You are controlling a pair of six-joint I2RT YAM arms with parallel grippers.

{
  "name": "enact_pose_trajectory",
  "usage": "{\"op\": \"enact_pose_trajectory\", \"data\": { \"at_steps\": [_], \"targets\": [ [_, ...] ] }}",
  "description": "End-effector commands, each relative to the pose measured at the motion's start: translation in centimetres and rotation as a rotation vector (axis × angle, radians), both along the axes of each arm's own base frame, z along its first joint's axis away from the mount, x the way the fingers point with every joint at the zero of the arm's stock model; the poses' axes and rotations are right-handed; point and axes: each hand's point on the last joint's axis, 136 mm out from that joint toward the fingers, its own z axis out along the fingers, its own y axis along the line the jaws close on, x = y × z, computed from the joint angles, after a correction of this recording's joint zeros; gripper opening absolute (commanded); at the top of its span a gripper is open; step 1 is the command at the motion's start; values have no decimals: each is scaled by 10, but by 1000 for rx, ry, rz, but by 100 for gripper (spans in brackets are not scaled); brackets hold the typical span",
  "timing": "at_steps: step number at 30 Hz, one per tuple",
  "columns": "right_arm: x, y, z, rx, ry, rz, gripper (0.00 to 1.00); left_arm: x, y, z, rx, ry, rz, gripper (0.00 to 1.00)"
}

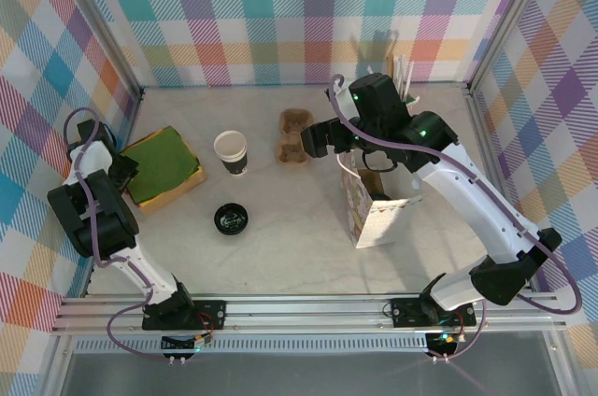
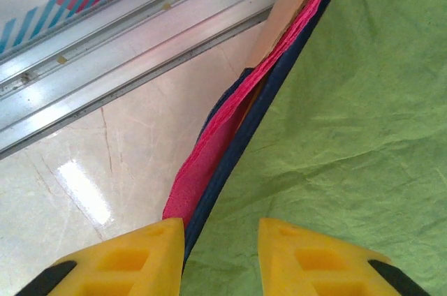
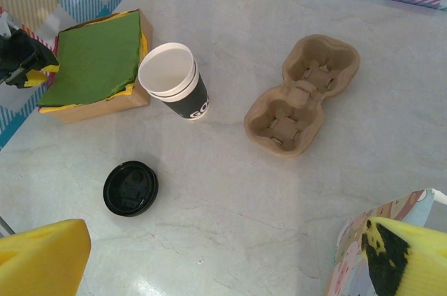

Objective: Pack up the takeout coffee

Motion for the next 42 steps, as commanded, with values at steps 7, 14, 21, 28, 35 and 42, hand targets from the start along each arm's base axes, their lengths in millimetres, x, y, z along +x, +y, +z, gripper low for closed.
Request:
{"op": "enact_pose_trajectory", "data": {
  "at_steps": [7, 14, 21, 28, 35, 42],
  "targets": [
    [-2, 0, 7, -7, -34, 14, 99, -9, -1, -10, -33, 43, 12, 31],
    [-1, 0, 7, -7, -34, 12, 99, -6, -2, -14, -44, 39, 2, 29],
    [0, 1, 6, -8, -32, 12, 99, -5, -4, -18, -60, 43, -4, 26],
    [0, 1, 5, -10, -31, 12, 99, -3, -5, -11, -53, 17, -7, 8],
    [0, 1, 5, -9, -33, 11, 99, -3, -6, 3, -33, -12, -2, 0],
    [0, 0, 5, -10, -33, 10, 99, -5, -13, 38, -1, -56, 12, 0]
  ]
}}
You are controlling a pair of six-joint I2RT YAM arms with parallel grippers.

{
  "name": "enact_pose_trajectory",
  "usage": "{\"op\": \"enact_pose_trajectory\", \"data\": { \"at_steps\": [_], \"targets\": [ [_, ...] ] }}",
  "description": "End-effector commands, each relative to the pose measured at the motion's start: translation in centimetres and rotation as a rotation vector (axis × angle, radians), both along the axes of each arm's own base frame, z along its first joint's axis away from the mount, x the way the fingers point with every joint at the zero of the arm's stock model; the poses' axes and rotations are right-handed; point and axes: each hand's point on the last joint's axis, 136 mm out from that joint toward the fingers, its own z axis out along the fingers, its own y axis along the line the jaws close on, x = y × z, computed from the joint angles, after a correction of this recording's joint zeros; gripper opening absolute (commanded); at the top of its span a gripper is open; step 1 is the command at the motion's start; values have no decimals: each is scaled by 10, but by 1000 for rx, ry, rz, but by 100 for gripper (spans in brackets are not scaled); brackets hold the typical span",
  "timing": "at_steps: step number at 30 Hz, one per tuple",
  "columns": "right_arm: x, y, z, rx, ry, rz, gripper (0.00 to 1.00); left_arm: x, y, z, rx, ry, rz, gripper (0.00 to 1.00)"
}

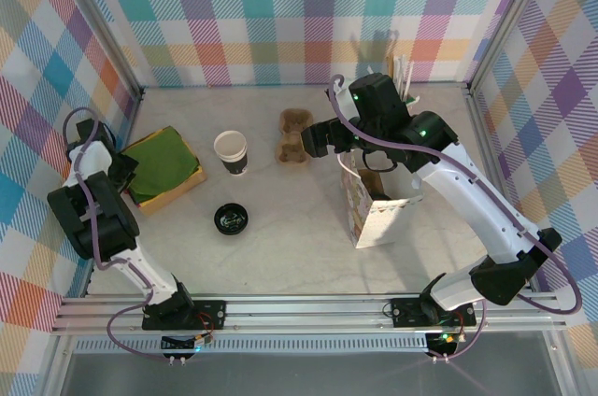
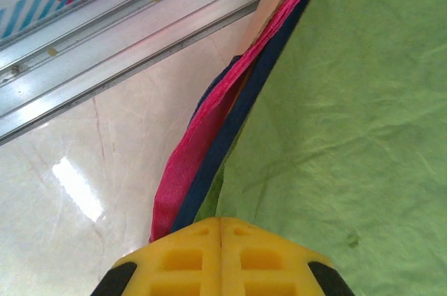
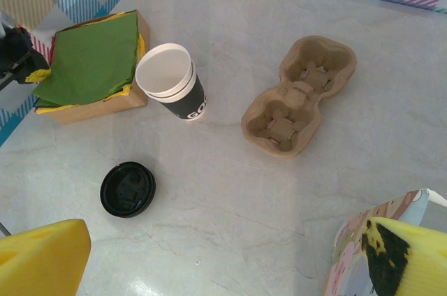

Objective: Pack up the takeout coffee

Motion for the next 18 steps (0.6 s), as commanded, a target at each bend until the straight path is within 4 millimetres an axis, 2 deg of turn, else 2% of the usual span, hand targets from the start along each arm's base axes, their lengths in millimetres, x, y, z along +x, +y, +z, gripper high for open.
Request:
{"op": "enact_pose_trajectory", "data": {
  "at_steps": [1, 8, 18],
  "targets": [
    [-1, 1, 5, -4, -27, 15, 99, -5, -7, 35, 26, -44, 19, 0],
    [-2, 2, 6, 3, -26, 17, 99, -4, -21, 76, 58, -117, 0, 0],
    [-2, 4, 5, 10, -22, 22, 99, -4, -54, 113, 65, -203, -70, 0]
  ]
}}
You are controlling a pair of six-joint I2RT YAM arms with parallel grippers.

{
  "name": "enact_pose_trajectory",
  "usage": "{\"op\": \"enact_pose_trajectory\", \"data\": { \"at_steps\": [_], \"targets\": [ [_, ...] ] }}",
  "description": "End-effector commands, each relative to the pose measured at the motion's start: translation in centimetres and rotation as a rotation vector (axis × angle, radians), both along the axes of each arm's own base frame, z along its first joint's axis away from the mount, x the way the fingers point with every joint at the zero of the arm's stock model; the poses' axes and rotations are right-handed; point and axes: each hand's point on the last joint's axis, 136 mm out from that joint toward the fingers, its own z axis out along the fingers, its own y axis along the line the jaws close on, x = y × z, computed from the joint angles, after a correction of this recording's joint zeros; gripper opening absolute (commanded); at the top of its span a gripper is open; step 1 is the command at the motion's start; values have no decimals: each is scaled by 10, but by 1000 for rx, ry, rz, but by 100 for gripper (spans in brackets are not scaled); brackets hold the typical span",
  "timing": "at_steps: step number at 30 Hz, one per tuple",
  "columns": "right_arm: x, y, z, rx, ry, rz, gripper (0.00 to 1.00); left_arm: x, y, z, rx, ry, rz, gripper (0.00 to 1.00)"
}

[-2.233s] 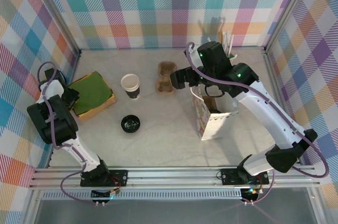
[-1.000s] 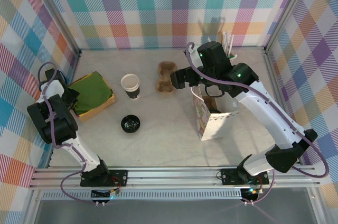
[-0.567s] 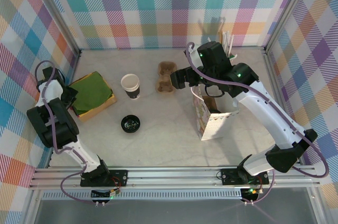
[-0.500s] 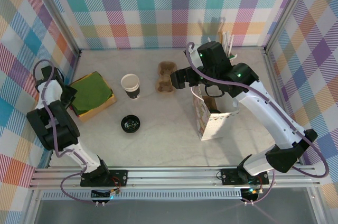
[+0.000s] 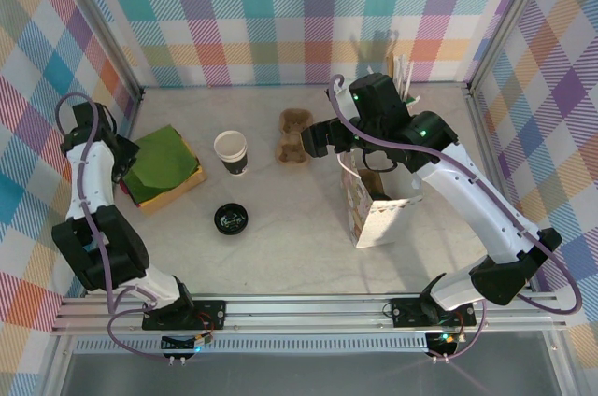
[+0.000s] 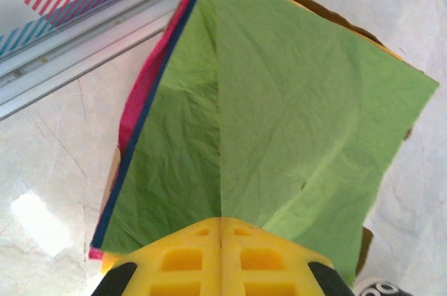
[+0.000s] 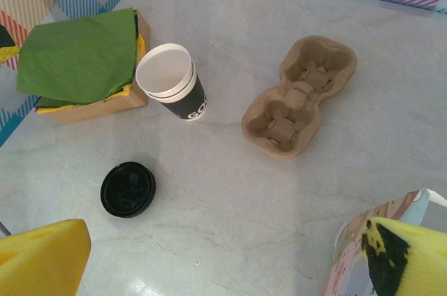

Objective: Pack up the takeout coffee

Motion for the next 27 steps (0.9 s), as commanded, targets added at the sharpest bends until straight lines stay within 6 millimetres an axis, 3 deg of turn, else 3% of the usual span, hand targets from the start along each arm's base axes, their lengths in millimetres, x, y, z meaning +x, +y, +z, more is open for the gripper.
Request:
{"op": "enact_pose_trajectory", "data": {
  "at_steps": [1, 10, 17, 21, 27],
  "targets": [
    [-2, 4, 5, 10, -22, 23, 99, -5, -11, 23, 0, -47, -8, 0],
    [-1, 4, 4, 9, -21, 21, 99, -3, -47, 15, -52, -67, -70, 0],
    [-3, 19, 3, 50, 7, 75, 99, -9, -73, 1, -53, -53, -124, 0],
    [-6, 44, 4, 125, 50, 139, 99, -14, -84, -7, -65, -48, -147, 0],
    [-17, 115, -4, 186, 103, 265, 99, -20, -95, -15, -71, -48, -177, 0]
  ]
}}
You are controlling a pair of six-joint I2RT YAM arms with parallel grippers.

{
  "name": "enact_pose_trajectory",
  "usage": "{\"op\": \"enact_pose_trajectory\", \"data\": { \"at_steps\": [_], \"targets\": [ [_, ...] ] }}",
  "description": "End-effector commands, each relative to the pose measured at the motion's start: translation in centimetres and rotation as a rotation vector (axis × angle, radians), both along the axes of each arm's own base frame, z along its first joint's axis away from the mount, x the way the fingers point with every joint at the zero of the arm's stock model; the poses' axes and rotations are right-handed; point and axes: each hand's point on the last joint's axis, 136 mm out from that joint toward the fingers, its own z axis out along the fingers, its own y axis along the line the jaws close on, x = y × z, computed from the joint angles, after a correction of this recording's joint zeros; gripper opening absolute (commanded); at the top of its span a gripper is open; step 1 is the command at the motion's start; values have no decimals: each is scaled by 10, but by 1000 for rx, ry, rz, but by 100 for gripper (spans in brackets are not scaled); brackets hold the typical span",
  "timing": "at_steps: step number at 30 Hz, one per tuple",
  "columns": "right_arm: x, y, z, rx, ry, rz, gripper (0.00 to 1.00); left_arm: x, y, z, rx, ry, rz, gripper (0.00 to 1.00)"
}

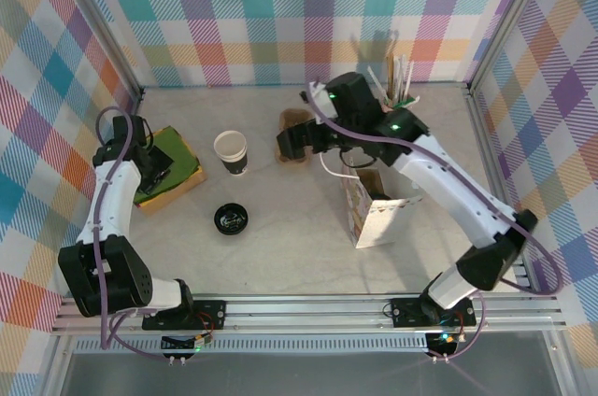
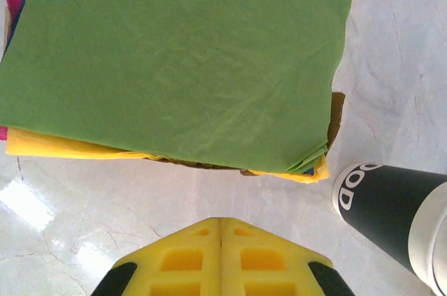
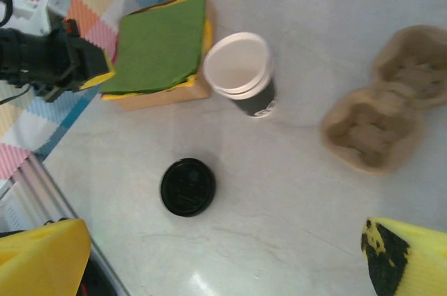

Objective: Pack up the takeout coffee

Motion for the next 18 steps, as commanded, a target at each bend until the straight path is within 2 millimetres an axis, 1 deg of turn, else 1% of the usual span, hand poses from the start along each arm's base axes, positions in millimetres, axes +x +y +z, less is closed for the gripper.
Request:
{"op": "enact_pose_trajectory", "data": {
  "at_steps": [1, 3, 6, 7, 9, 10, 12, 13, 14, 16, 18],
  "targets": [
    [-12, 54, 12, 94, 16, 104, 99, 1, -6, 3, -13, -38, -6, 0],
    [-15, 77, 6, 106, 50, 140, 99, 1, -7, 3, -15, -38, -11, 0],
    [-11, 99, -7, 108, 98, 145, 99, 3, 0, 8, 23, -31, -12, 0],
    [-11, 104, -9, 109, 104, 151, 99, 4, 3, 10, 37, -22, -11, 6],
    [-12, 111, -10, 106, 99, 159, 99, 10, 13, 16, 61, -18, -9, 10],
    [-14, 114, -11, 104, 93, 165, 99, 12, 19, 18, 72, -12, -2, 12],
    [-16, 119, -10, 100, 79, 177, 99, 18, 34, 21, 91, 1, 19, 20],
    [-18, 121, -9, 96, 73, 185, 99, 22, 40, 21, 94, 9, 28, 20],
    [-19, 123, -11, 89, 71, 193, 99, 23, 56, 21, 94, 18, 61, 22],
    [-22, 126, -14, 73, 73, 204, 99, 27, 75, 18, 104, 40, 101, 28],
    [-24, 129, -15, 67, 78, 214, 99, 30, 91, 12, 108, 65, 142, 27]
  ]
}}
